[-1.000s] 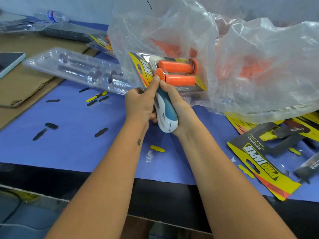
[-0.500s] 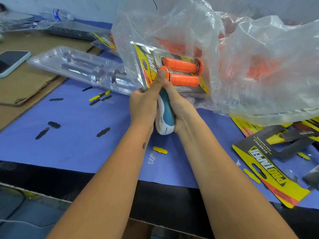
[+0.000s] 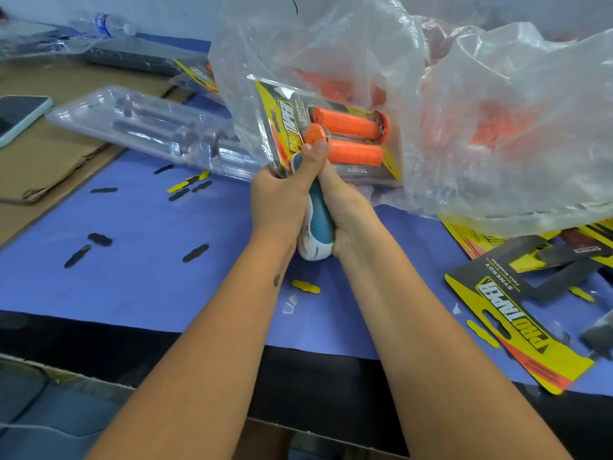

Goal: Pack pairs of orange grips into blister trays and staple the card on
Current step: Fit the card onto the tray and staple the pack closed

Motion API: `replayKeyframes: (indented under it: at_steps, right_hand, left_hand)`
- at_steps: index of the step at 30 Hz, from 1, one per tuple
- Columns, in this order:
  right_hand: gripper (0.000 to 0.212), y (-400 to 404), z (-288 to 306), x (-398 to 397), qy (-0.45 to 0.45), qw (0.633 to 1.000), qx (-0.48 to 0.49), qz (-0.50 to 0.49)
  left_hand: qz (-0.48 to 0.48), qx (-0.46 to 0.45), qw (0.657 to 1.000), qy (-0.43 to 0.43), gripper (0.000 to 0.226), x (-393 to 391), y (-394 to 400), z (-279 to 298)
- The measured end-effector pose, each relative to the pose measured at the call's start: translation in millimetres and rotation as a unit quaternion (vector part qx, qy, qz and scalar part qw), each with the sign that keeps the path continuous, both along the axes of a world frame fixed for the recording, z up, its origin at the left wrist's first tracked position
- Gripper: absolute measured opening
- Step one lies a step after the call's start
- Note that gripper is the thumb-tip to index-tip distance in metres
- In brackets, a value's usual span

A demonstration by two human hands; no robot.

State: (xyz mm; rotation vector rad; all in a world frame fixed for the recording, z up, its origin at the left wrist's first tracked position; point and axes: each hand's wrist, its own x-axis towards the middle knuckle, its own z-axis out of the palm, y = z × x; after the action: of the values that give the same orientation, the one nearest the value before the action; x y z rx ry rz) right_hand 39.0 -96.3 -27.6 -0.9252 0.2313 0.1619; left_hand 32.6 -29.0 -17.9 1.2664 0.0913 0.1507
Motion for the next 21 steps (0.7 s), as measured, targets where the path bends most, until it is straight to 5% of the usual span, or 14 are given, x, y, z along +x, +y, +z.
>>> replayKeyframes:
  at_steps: [3,5,9,13,17,21]
  right_hand:
    - [0.026,-7,2,-5,-0.024,0.998,0.027,0.042]
    - [0.029,-15,5,-10,-0.037,0.996,0.010,0.077]
    - [0.037,-35,12,-22,-0.054,0.975,-0.137,0.165]
    - [0.035,-53,22,-33,-0.082,0.913,-0.300,0.264]
    - [0.051,-60,28,-38,-0.086,0.852,-0.421,0.299]
    - [0.070,-59,27,-34,-0.072,0.854,-0.459,0.235]
  left_hand:
    - [0.008,0.018,1.000,0.014,0.036,5,6,-1]
    - [0.021,0.011,0.999,0.029,0.032,9,12,-2]
    - [-0.011,-0.029,0.999,0.042,0.027,17,22,-1]
    - [-0.052,-0.131,0.988,0.060,0.028,21,27,-1]
    - [-0.048,-0.060,0.995,0.060,0.014,21,30,-4]
    - [-0.021,0.010,0.999,0.026,0.011,18,27,-10]
